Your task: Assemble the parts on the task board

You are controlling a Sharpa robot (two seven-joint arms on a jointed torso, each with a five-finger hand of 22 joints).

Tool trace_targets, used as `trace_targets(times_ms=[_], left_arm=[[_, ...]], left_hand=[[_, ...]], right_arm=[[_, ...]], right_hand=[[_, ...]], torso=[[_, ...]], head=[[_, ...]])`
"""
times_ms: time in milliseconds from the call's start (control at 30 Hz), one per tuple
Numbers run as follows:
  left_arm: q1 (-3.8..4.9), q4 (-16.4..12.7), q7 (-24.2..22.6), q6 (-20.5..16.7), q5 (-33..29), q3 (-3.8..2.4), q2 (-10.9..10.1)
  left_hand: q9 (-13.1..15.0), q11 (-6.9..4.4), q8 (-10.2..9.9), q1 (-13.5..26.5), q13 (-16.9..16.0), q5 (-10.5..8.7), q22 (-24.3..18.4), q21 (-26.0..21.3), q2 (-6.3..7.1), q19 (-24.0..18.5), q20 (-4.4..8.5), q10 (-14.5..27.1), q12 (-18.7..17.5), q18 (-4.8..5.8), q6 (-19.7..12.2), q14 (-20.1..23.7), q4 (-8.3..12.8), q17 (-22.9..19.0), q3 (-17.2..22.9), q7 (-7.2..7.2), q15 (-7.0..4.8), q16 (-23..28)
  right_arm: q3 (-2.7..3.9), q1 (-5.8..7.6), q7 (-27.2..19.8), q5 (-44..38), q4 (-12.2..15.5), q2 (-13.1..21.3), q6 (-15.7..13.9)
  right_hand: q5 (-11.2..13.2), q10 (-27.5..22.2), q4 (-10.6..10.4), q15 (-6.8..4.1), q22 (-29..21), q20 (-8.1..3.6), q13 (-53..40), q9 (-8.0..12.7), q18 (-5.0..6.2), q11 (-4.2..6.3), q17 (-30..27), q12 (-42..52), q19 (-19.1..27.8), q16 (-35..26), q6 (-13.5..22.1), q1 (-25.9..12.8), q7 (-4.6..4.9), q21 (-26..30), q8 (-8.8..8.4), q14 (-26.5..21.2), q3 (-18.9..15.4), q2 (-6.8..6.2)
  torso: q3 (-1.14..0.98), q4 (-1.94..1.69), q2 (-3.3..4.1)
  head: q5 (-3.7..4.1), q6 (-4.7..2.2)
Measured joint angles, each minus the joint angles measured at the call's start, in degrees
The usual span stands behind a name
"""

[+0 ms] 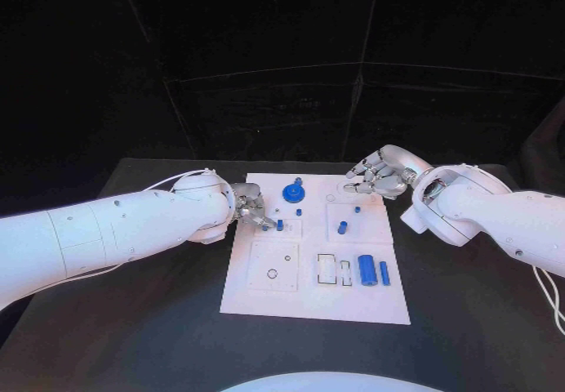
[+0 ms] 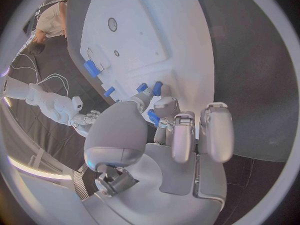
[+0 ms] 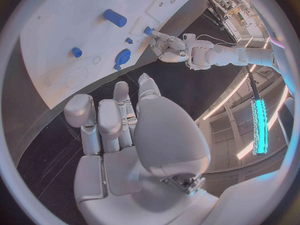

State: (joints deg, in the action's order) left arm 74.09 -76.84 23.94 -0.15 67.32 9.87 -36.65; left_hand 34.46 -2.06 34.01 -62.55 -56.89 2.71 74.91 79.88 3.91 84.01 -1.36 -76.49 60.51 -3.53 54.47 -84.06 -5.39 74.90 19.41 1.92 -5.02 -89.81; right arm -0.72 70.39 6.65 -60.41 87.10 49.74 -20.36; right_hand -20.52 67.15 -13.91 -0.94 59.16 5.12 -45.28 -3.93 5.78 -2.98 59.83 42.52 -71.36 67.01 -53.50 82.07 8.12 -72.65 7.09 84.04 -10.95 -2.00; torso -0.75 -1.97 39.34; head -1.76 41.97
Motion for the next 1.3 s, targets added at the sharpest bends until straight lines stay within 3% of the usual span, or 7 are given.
trace_targets(times_ms=[300, 567, 767, 833, 1033, 1167, 1300], left_arm=[[-0.02, 0.23, 0.24, -0.63, -0.28, -0.03, -0.43], [0.15, -0.65, -1.1, -3.69, -2.2, -0.14, -1.82], [0.13, -0.59, -5.75, -8.41, -7.0, -0.03, -2.39], [0.13, -0.48, -7.75, -10.06, -8.61, -0.03, -2.51], [0.31, 0.69, -15.35, -14.0, -13.15, -0.03, -2.12], [0.37, 2.49, -20.0, -14.71, -13.58, -0.02, -0.11], [0.38, 4.78, -23.92, -14.79, -10.78, 0.07, 2.79]], left_hand=[[-0.08, 0.88, -1.62, 3.55, 3.35, 0.0, 0.0, -0.41, 0.81, 0.0, 0.0, 1.53, -3.13, 0.0, -2.06, 0.0, -2.57, 0.0, -4.03, 1.09, 0.0, 0.0], [-4.28, 3.06, -6.97, 3.42, 14.12, -0.01, -0.2, -2.84, 0.6, -0.67, -1.27, 9.47, -13.95, 0.0, -7.29, 0.08, -3.68, 0.0, -7.52, 3.77, 1.78, 0.0], [-6.81, 5.24, -9.76, 2.18, 17.98, -0.01, -10.82, -13.56, 0.88, -6.38, -3.09, 15.95, -19.48, -1.79, -10.19, 0.1, -4.4, 0.0, -11.04, 5.87, 3.41, 4.72], [-7.95, 5.63, -10.07, 0.69, 19.7, -0.01, -15.75, -18.6, 0.37, -8.8, -3.67, 17.67, -21.31, -3.59, -10.38, 0.01, -4.69, 0.0, -12.34, 6.06, 3.94, 8.07], [-11.0, 6.68, -11.31, -6.7, 24.72, -0.01, -31.86, -35.55, -1.29, -16.28, -4.55, 22.68, -26.79, -6.47, -10.78, 3.29, -1.88, -10.73, -12.67, 7.06, 5.09, 21.55], [-13.04, 6.77, -12.78, -14.13, 28.03, -0.01, -34.28, -38.49, -1.72, -16.48, -4.58, 24.52, -30.22, -6.66, -9.52, 5.09, 2.3, -15.25, -9.62, 6.97, 5.02, 26.1], [-16.05, 6.87, -15.36, -17.28, 32.76, -0.01, -35.66, -40.17, -0.36, -16.48, -4.58, 24.69, -34.59, -6.66, -7.25, 5.55, 4.98, -17.6, -7.33, 6.66, 5.13, 28.47]], right_arm=[[0.0, 0.0, -0.02, 0.05, 0.03, 0.11, 0.0], [0.0, 0.0, -0.04, 0.09, 0.03, 0.18, -0.01], [0.0, 0.0, -0.06, 0.11, -0.01, 0.19, -0.02], [0.0, 0.0, -0.06, 0.11, -0.03, 0.19, -0.02], [0.0, 0.0, -0.08, 0.11, -0.05, 0.21, -0.02], [0.0, 0.0, -0.08, 0.12, -0.06, 0.21, -0.02], [0.0, 0.0, -0.09, 0.13, -0.08, 0.06, -0.02]], right_hand=[[0.0, -0.21, 0.0, 0.0, -0.12, 0.0, 0.1, 0.0, 0.0, -0.21, -0.05, 0.0, 0.0, 0.0, 0.0, -0.06, 0.0, 0.0, 0.0, 0.0, 0.0, 0.06], [0.0, -0.21, 0.0, 0.0, -0.11, 0.0, 0.1, 0.0, 0.0, -0.21, -0.05, 0.0, 0.0, 0.0, 0.0, -0.06, 0.0, 0.0, 0.0, 0.0, 0.0, 0.06], [0.0, -0.21, -0.15, 0.0, -0.16, 0.0, 0.1, 0.0, -0.01, -0.21, -0.05, 0.0, 0.0, -0.21, 0.0, -0.06, 0.0, 0.21, 0.0, 0.0, -0.15, 0.06], [0.0, -0.21, -0.15, 0.0, -0.16, 0.0, 0.09, 0.0, 0.0, -0.21, -0.05, 0.0, 0.0, -0.21, 0.0, -0.06, 0.0, 0.21, 0.0, 0.0, -0.15, 0.06], [0.0, -0.21, -0.15, 0.0, -0.16, 0.0, 0.09, 0.0, 0.0, -0.21, -0.05, 0.0, 0.0, -0.21, 0.0, -0.05, 0.0, 0.21, 0.0, 0.0, -0.15, 0.06], [0.0, -0.21, -0.15, 0.0, -0.16, 0.0, 0.09, 0.0, 0.0, -0.21, -0.05, 0.0, 0.0, -0.21, 0.0, -0.05, 0.0, 0.21, 0.0, 0.0, -0.15, 0.06], [0.0, -0.21, -0.15, 0.0, -0.16, 0.0, 0.09, 0.0, 0.0, -0.21, -0.05, 0.0, 0.0, -0.2, 0.0, -0.05, 0.0, 0.21, 0.0, 0.0, -0.15, 0.05]], torso=[[0.03, -0.03, -0.04], [0.03, -0.07, -0.07], [0.03, -0.07, -0.07], [0.03, -0.07, -0.06], [0.01, -0.07, -0.03], [0.01, -0.07, -0.02], [0.01, 0.02, 0.01]], head=[[0.14, -0.16], [0.29, -0.26], [0.39, -0.44], [0.4, -0.51], [0.65, -0.62], [0.78, -0.76], [0.98, -1.03]])
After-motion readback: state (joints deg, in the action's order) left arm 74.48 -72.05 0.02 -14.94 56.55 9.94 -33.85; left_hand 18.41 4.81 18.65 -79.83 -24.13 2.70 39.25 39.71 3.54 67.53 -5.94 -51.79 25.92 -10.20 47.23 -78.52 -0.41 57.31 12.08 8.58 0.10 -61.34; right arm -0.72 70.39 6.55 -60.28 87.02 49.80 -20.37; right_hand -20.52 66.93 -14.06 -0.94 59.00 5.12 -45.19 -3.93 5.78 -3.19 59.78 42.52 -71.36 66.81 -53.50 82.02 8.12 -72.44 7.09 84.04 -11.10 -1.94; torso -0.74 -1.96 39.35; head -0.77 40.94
